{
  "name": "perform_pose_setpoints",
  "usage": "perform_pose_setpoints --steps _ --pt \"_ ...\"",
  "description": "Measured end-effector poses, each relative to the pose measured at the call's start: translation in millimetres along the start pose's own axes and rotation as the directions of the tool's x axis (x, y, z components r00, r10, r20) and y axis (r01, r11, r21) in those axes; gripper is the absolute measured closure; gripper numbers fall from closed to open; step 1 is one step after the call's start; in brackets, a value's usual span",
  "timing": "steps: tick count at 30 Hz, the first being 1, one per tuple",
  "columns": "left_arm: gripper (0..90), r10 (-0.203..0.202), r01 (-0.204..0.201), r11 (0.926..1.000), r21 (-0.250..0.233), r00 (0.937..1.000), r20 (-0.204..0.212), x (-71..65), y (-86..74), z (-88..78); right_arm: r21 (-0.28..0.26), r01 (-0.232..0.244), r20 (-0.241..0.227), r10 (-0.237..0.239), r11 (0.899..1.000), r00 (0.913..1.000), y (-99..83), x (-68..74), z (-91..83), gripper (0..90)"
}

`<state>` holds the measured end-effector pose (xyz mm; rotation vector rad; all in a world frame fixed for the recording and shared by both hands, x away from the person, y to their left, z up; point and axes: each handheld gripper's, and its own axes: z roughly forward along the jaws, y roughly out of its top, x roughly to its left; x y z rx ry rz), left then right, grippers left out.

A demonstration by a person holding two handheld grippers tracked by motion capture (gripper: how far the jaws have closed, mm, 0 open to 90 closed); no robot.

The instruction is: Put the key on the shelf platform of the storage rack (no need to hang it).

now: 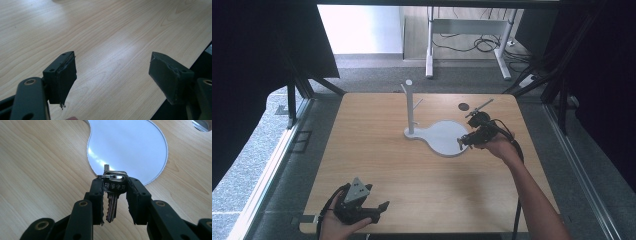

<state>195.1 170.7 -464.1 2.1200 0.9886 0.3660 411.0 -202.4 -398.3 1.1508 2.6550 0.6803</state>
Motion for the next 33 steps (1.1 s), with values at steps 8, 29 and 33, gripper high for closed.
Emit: perform_pose_setpoints --steps 8,29,33 --pt "22.5 -0.003 0.003 1.0 -0.003 1.0 -0.002 1.5 -0.4 -1.6 0.002 -0.003 -0.005 0.003 1.0 1.0 9.2 -4.0 5.7 67.5" --pt "22.5 -0.009 0.009 0.9999 -0.012 1.0 -0.002 2.7 -0.9 -3.5 0.018 -0.008 -0.033 0.009 1.0 0.9994 35.7 -2.5 29.8 67.5" --pt "22.5 -0.008 0.008 0.9999 -0.013 1.0 -0.002 3.3 -1.1 -4.2 0.024 -0.006 -0.03 0.006 1.0 0.9995 40.3 -2.1 32.4 67.5"
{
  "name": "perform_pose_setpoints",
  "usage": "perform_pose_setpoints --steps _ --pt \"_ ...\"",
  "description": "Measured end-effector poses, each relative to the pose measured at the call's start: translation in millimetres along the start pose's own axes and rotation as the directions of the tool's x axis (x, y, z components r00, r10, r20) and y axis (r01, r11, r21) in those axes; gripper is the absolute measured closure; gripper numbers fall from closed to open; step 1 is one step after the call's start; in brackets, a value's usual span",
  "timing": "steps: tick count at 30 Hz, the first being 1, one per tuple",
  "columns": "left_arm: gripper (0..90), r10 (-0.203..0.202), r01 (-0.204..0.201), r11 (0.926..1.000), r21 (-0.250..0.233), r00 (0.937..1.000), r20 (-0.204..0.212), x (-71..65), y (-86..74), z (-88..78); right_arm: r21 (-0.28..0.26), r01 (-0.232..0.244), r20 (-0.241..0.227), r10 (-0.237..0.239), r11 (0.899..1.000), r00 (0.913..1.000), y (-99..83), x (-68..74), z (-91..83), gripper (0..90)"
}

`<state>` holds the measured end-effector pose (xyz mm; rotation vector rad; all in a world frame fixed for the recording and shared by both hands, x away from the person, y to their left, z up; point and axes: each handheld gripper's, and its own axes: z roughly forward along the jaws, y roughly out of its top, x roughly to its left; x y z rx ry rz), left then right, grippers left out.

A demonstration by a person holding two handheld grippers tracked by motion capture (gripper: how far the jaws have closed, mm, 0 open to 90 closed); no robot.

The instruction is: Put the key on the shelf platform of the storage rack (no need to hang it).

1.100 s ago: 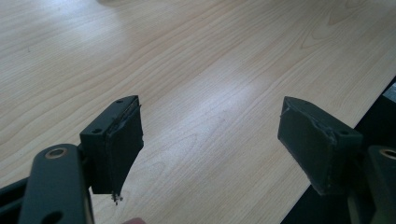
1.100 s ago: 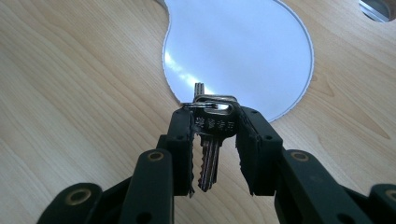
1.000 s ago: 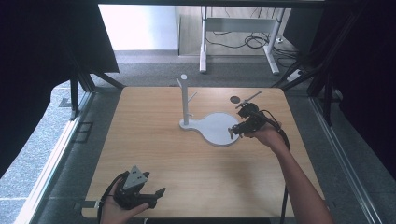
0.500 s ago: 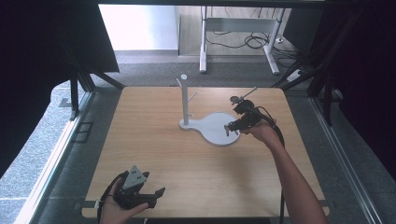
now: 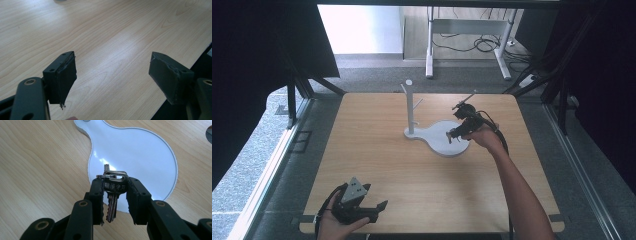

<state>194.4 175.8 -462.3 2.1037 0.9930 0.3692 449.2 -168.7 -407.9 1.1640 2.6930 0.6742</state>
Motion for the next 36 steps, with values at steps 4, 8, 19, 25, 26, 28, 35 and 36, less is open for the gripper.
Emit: perform_pose_setpoints --steps 4,8,19,25,26,28,35,36 --pt "22.5 -0.001 0.001 1.0 -0.002 1.0 0.001 0.9 0.0 -1.0 0.001 -0.009 -0.012 0.009 1.0 0.9999 6.0 -1.7 7.0 67.5" --pt "22.5 -0.001 0.001 1.0 0.0 1.0 0.001 0.9 -0.3 -0.3 0.007 -0.02 -0.019 0.02 1.0 0.9996 10.4 -1.7 13.2 67.5" --pt "22.5 -0.007 0.007 1.0 -0.006 1.0 -0.003 2.1 -0.6 -1.8 0.031 -0.055 -0.017 0.055 0.998 0.9983 13.0 -12.5 28.1 67.5" --pt "22.5 -0.003 0.003 1.0 -0.002 1.0 0.0 1.8 -0.7 -0.6 0.036 -0.064 -0.021 0.065 0.997 0.9977 14.5 -17.0 37.2 67.4" --pt "22.5 -0.007 0.007 1.0 -0.005 1.0 -0.002 2.1 -0.7 -0.9 0.041 -0.07 -0.019 0.07 0.997 0.9973 15.0 -18.3 40.9 67.4" --pt "22.5 -0.009 0.009 0.9999 -0.006 0.9999 -0.004 2.4 -0.9 -1.0 0.044 -0.078 -0.018 0.079 0.996 0.9967 15.3 -19.5 44.4 67.4" --pt "22.5 -0.011 0.011 0.9999 -0.008 0.9999 -0.004 3.0 -1.2 -1.1 0.043 -0.095 -0.019 0.096 0.995 0.9952 14.1 -22.4 53.6 67.4" --pt "22.5 -0.009 0.009 1.0 -0.004 1.0 -0.002 2.5 -1.0 -0.8 0.043 -0.097 -0.018 0.098 0.994 0.9951 13.7 -22.6 54.8 67.4"
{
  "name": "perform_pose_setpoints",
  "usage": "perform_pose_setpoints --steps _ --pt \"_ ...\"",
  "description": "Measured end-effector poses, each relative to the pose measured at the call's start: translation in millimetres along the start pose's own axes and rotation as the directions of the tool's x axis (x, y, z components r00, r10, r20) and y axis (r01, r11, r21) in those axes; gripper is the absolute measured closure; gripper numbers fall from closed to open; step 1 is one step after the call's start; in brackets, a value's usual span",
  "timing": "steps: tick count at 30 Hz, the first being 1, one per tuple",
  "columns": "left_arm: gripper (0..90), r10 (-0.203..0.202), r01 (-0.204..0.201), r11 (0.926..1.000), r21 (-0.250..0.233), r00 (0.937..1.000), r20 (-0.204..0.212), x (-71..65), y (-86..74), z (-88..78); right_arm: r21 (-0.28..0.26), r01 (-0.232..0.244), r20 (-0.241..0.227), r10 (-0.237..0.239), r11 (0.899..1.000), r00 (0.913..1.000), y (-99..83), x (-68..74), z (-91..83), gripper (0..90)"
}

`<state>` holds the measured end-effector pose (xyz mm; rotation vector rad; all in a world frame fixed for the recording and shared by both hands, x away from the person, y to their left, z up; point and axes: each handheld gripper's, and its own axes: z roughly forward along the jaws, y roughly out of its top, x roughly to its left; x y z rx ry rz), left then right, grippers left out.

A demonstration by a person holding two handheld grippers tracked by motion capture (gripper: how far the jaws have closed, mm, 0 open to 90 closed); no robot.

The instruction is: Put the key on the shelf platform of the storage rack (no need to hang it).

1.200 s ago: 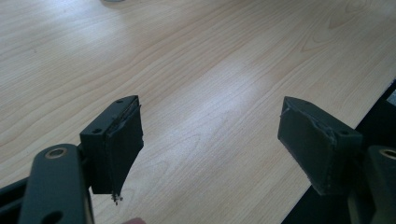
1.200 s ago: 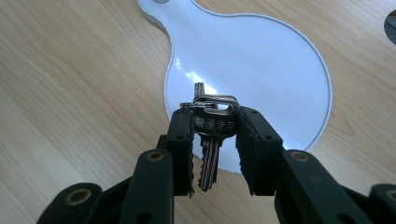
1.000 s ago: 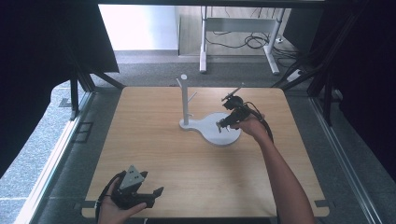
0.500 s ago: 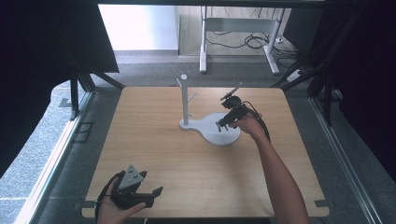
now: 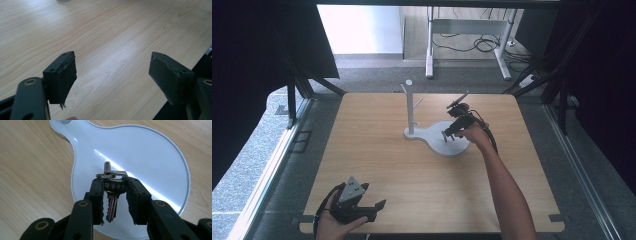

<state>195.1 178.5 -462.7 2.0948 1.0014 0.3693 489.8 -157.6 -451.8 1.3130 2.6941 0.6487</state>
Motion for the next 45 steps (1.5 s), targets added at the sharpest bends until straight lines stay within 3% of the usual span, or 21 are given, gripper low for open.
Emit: perform_pose_setpoints --steps 14,28,32,37,45 --pt "22.5 0.0 0.0 1.0 0.006 1.0 0.003 -0.2 -0.3 2.3 0.031 -0.032 0.033 0.031 0.999 0.999 -8.0 -6.9 21.8 67.4" --pt "22.5 0.006 -0.006 0.9999 0.011 1.0 0.004 -0.7 -0.1 3.6 0.05 -0.032 0.042 0.03 0.998 0.9986 -18.7 -12.3 28.9 66.0" --pt "22.5 0.004 -0.004 0.9999 0.012 1.0 0.004 -0.8 -0.2 4.2 0.047 -0.028 0.029 0.026 0.999 0.9992 -20.7 -13.3 28.2 58.7" --pt "22.5 0.004 -0.004 0.9999 0.011 1.0 0.002 -0.4 -0.2 3.6 0.025 -0.04 0.03 0.039 0.999 0.9988 -22.0 -11.1 22.3 51.2" --pt "22.5 0.004 -0.004 0.9999 0.013 1.0 0.001 -1.7 0.1 4.8 -0.058 -0.04 0.033 0.042 0.997 0.9986 -28.7 -8.7 -8.7 48.0"
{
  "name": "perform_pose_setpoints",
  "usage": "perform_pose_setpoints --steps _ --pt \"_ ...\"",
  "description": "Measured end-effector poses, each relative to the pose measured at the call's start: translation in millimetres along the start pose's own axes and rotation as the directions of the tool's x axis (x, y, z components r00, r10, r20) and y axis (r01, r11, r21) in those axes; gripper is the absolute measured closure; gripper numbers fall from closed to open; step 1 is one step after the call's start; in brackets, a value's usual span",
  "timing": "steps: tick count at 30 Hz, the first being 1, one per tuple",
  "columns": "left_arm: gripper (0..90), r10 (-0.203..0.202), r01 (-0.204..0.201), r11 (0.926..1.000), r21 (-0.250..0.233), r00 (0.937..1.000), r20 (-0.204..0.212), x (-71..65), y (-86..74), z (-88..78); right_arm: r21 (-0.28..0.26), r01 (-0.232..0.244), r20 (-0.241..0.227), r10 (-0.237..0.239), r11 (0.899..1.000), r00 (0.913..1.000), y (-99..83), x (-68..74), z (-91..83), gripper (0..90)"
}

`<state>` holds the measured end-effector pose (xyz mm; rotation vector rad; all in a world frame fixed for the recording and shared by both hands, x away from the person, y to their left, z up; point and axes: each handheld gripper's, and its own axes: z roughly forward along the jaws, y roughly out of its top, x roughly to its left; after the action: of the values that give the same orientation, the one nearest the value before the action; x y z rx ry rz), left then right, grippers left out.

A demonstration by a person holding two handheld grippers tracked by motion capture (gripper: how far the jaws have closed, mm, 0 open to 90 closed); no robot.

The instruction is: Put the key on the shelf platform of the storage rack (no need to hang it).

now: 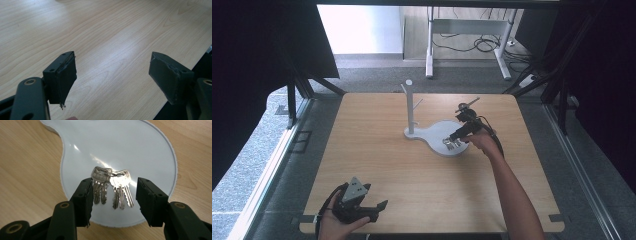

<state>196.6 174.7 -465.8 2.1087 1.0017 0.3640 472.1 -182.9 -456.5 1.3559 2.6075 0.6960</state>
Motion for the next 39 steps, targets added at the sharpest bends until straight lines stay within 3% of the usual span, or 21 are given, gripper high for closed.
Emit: perform_pose_setpoints --steps 12,20,26,39 --pt "22.4 0.016 -0.016 0.9999 0.001 0.9998 -0.007 -7.1 3.5 -2.2 -0.055 0.045 -0.023 -0.047 0.997 0.9986 -30.3 1.0 -34.9 47.1" --pt "22.4 0.024 -0.024 0.9996 0.015 0.9997 -0.007 -10.6 4.3 3.2 -0.066 0.088 -0.007 -0.089 0.994 0.996 -67.4 -1.3 -60.2 46.0" --pt "22.4 0.034 -0.034 0.9993 0.013 0.9994 -0.001 -14.8 6.3 4.4 -0.076 0.099 -0.012 -0.1 0.992 0.9949 -95.6 -1.0 -68.3 44.9" --pt "22.5 0.038 -0.038 0.9988 0.031 0.9993 -0.002 -15.2 5.7 8.6 -0.17 0.063 -0.022 -0.067 0.983 0.9975 -165.2 -3.4 -72.8 45.0"
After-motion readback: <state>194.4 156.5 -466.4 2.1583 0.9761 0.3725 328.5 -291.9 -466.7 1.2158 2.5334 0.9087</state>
